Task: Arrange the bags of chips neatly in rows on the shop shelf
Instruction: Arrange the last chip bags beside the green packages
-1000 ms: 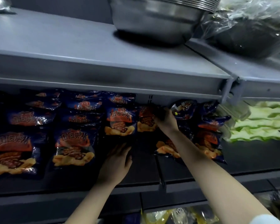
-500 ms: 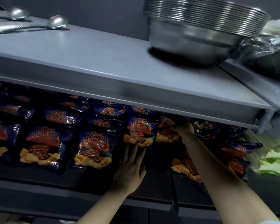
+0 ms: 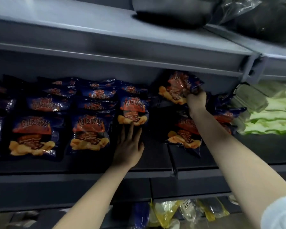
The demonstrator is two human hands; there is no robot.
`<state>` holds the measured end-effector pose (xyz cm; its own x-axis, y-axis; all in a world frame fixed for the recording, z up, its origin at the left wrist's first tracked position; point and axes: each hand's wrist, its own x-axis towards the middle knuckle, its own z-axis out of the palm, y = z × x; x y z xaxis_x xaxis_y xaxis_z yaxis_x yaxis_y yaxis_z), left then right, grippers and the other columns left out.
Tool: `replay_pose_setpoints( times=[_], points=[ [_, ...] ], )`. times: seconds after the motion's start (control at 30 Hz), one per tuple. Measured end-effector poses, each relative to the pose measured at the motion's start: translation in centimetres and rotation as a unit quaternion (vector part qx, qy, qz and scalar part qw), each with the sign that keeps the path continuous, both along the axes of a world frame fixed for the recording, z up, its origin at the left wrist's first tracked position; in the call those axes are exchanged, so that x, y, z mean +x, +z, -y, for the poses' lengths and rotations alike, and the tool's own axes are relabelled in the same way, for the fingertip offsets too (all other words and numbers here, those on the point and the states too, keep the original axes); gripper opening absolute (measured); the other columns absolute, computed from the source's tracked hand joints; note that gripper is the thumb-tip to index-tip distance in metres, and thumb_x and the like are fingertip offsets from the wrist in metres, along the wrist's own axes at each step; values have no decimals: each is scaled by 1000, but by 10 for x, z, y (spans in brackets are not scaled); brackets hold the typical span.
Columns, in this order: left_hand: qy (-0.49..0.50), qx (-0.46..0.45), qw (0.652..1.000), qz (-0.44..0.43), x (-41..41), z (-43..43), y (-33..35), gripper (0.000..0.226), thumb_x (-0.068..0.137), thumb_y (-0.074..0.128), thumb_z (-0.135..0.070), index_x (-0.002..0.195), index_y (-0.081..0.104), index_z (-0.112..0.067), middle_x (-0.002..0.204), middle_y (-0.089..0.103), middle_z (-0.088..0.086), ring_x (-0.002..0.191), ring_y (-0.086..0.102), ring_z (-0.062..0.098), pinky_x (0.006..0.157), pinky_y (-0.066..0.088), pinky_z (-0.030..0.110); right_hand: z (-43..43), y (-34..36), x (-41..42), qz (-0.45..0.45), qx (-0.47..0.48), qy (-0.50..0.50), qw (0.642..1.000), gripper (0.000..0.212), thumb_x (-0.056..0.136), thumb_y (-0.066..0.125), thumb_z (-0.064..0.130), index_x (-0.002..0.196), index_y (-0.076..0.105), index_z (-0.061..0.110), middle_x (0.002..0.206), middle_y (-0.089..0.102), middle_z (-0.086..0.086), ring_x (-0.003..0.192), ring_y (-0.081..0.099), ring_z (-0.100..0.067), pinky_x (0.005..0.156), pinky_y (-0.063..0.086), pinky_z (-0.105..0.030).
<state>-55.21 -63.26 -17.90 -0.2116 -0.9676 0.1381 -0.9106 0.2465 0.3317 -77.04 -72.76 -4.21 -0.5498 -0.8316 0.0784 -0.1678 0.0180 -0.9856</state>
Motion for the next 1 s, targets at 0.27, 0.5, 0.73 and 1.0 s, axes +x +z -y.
replay_pose_setpoints(
  times=[0.27, 0.5, 0.73, 1.0],
  points=[
    [-7, 3, 1000, -2, 1, 1, -1, 58, 97, 32, -41, 149, 10, -27, 157, -15, 2, 143, -9, 34, 115, 7, 48, -53, -10, 13, 136, -62, 136, 979, 76, 83, 68, 31, 142, 20, 34, 118, 50, 11, 115, 48, -12, 98, 40, -33],
    [-3, 13, 1000, 8, 0, 4, -1, 56, 97, 29, -41, 149, 12, -27, 157, -16, 2, 143, -8, 33, 115, 5, 47, -73, -10, 13, 159, -147, 34, 976, 78, 92, 57, 30, 150, 5, 28, 144, 33, 15, 133, 32, -11, 115, 23, -37],
    [3, -2, 1000, -1, 0, 2, 0, 56, 98, 29, -39, 149, 11, -26, 157, -14, 2, 144, -6, 32, 115, 7, 46, -80, -14, 26, 181, -74, 164, 967, 87, 74, 75, 39, 145, 27, 29, 137, 47, 10, 129, 42, -16, 111, 30, -48],
    [84, -48, 852, -515, 19, -11, 22, 33, 99, 33, -12, 129, 46, -13, 126, 51, 0, 121, 46, 16, 94, 32, 12, -103, -73, 68, 178, -18, 216, 960, 38, 88, 62, 9, 117, 50, 31, 116, 59, 11, 106, 57, -6, 96, 42, -28]
  ],
)
